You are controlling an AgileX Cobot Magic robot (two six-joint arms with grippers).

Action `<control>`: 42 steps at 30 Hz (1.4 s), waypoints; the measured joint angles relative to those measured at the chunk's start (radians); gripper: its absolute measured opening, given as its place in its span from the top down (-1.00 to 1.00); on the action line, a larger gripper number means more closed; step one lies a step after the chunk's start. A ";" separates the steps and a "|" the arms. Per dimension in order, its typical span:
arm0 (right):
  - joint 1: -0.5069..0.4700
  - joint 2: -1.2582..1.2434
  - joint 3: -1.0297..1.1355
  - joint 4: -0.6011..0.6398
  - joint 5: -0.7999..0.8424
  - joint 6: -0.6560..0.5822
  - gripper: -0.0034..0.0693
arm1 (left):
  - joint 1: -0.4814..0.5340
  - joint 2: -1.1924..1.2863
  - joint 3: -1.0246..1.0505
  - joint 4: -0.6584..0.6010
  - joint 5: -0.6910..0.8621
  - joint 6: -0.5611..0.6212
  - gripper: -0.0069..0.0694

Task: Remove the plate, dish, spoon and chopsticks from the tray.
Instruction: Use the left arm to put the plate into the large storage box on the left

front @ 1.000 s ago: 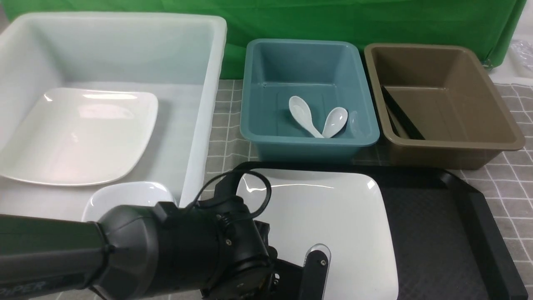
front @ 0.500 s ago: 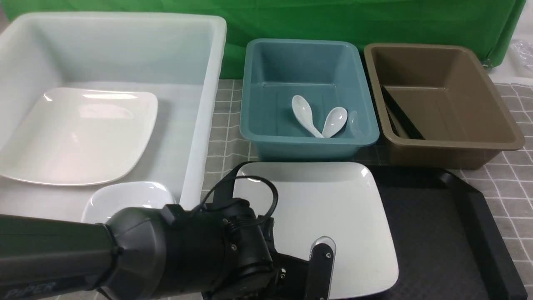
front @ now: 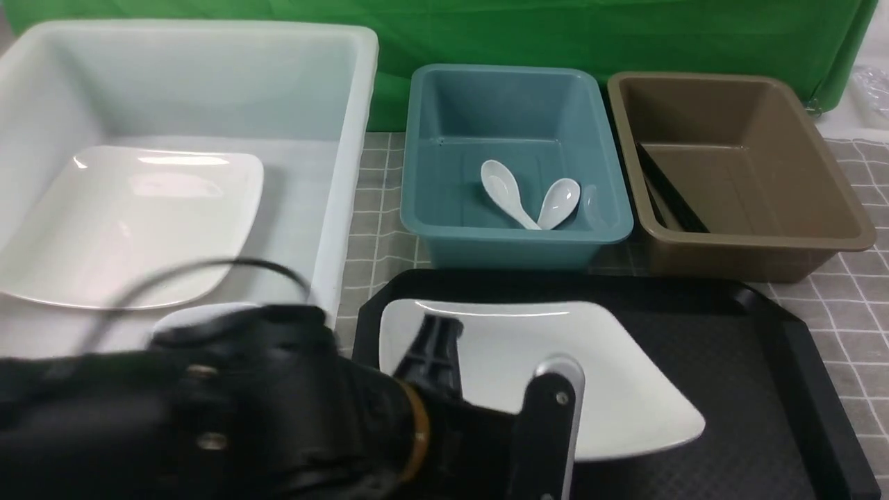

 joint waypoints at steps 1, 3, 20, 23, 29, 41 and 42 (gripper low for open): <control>0.000 0.000 0.000 -0.008 -0.013 0.011 0.36 | 0.000 -0.030 -0.003 -0.008 0.001 0.000 0.77; 0.000 0.000 0.000 -0.036 -0.031 0.050 0.40 | 0.000 -0.087 -0.011 -0.029 0.005 0.009 0.76; 0.000 0.025 -0.023 -0.223 -0.112 0.326 0.84 | 0.115 -0.324 -0.081 0.224 0.093 -0.250 0.76; 0.000 0.061 -0.047 -0.215 -0.121 0.309 0.84 | 0.248 -0.316 -0.081 0.231 0.120 -0.289 0.76; 0.000 0.121 -0.099 -0.125 -0.223 0.206 0.84 | 0.548 -0.240 -0.081 0.154 0.121 -0.319 0.76; 0.000 0.159 -0.126 -0.067 -0.291 0.077 0.84 | 0.801 0.071 -0.081 0.202 0.008 -0.402 0.76; 0.000 0.159 -0.126 -0.067 -0.288 0.076 0.84 | 0.801 0.089 -0.081 0.212 0.007 -0.410 0.76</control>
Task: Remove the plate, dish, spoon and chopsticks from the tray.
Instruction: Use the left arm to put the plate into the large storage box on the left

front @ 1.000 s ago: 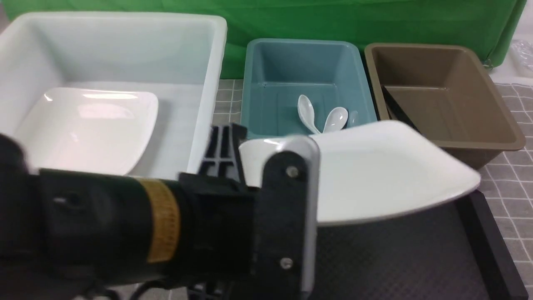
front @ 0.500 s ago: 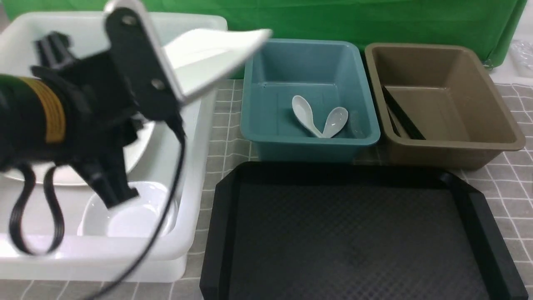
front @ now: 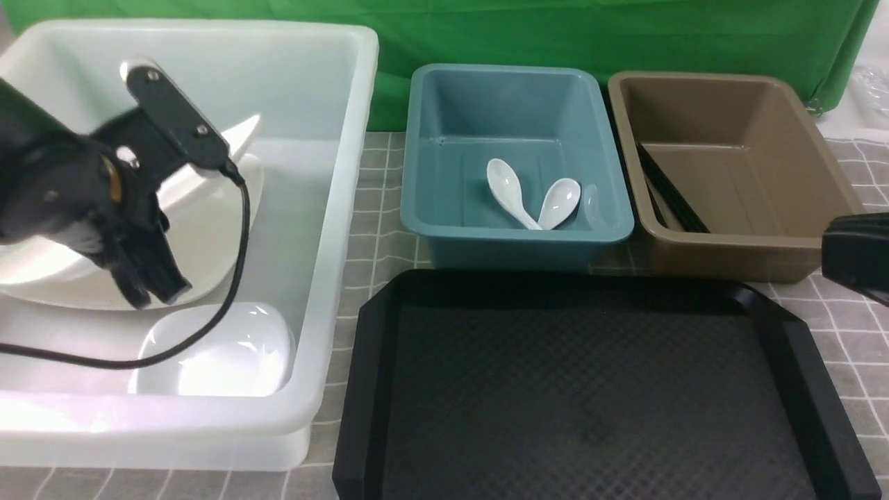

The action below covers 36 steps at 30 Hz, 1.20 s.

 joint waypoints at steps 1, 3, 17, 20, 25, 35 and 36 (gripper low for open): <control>0.000 0.000 0.000 0.000 0.006 -0.001 0.84 | 0.000 0.020 0.000 0.010 0.000 -0.016 0.76; 0.000 0.000 0.000 0.000 0.019 -0.001 0.83 | 0.000 0.053 -0.001 0.036 -0.004 -0.046 0.76; 0.000 0.000 0.000 0.002 0.060 -0.003 0.83 | -0.001 0.190 -0.012 0.139 -0.058 -0.192 0.74; 0.000 0.000 0.000 0.016 0.075 -0.003 0.83 | -0.001 0.212 -0.012 0.146 -0.068 -0.200 0.68; 0.000 0.000 0.000 0.062 0.076 -0.021 0.83 | -0.001 0.249 -0.012 0.147 -0.085 -0.213 0.43; 0.000 0.000 0.000 0.160 0.110 -0.098 0.82 | 0.000 0.270 -0.012 0.140 -0.143 -0.219 -0.08; 0.000 0.000 0.000 0.161 0.115 -0.101 0.82 | 0.000 0.268 -0.012 0.140 -0.143 -0.219 -0.12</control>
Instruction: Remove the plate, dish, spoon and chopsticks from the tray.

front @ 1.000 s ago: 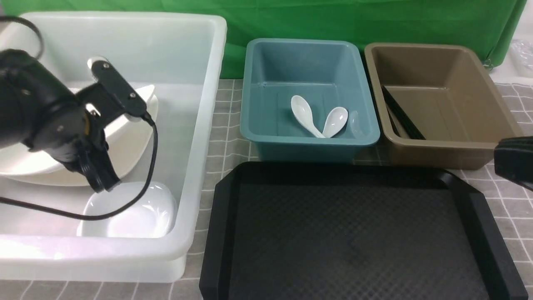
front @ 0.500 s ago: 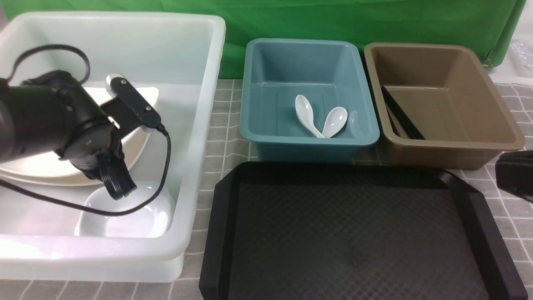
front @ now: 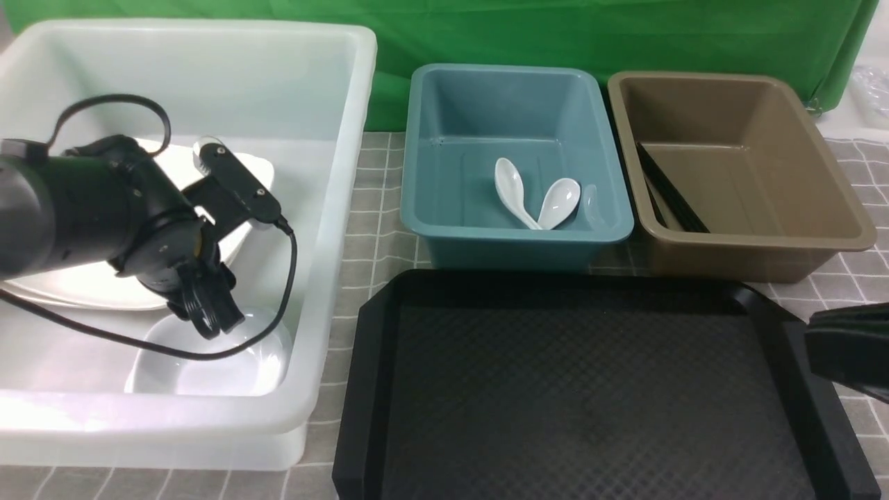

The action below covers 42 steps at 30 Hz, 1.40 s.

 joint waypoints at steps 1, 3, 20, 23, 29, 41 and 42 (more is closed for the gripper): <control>0.000 0.000 0.000 0.001 0.004 -0.001 0.82 | -0.001 -0.007 0.000 -0.001 0.000 0.000 -0.17; 0.000 0.000 0.000 0.001 0.006 -0.003 0.81 | -0.013 -0.041 0.000 -0.005 0.005 -0.003 -0.23; 0.000 0.000 0.000 0.002 0.011 -0.027 0.80 | -0.248 -0.963 0.158 -0.608 -0.138 0.127 0.79; 0.000 0.000 0.000 0.002 0.011 -0.013 0.80 | -0.250 -1.121 0.304 -0.653 -0.255 0.134 0.80; 0.000 0.000 0.000 0.003 0.008 0.020 0.78 | -0.250 -1.340 0.551 -0.666 -0.496 0.136 0.80; 0.013 0.000 0.000 0.001 0.005 0.021 0.66 | -0.250 -1.383 0.711 -0.666 -0.546 0.136 0.80; 0.021 0.000 0.000 0.000 0.005 0.021 0.65 | -0.250 -1.383 0.723 -0.666 -0.546 0.136 0.80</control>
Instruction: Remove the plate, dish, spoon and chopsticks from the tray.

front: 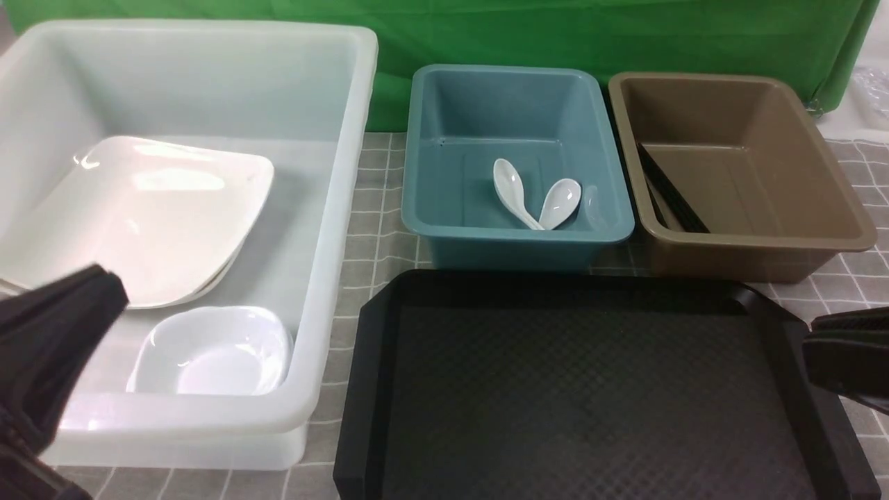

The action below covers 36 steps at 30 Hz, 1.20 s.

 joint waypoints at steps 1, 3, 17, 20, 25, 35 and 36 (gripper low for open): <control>0.002 0.000 0.000 0.000 0.000 0.000 0.65 | 0.000 0.000 0.002 0.000 0.000 0.000 0.80; -0.004 0.000 0.000 0.008 0.000 0.000 0.63 | 0.000 0.000 0.029 0.000 0.000 0.000 0.80; -0.649 -0.281 0.447 0.092 -0.328 -0.293 0.86 | 0.000 0.000 0.105 0.000 0.005 0.000 0.80; -0.767 -0.409 0.629 0.098 -0.463 -0.305 0.86 | 0.000 0.000 0.107 0.000 0.008 0.000 0.80; -0.837 -0.601 0.862 0.098 -0.541 -0.314 0.86 | 0.000 0.000 0.107 0.000 0.008 0.000 0.80; -0.848 -0.734 0.989 0.098 -0.514 -0.284 0.85 | 0.000 -0.001 0.107 0.000 0.008 0.000 0.80; -0.848 -0.734 0.989 0.098 -0.513 -0.283 0.84 | 0.000 -0.001 0.107 0.000 0.008 0.000 0.80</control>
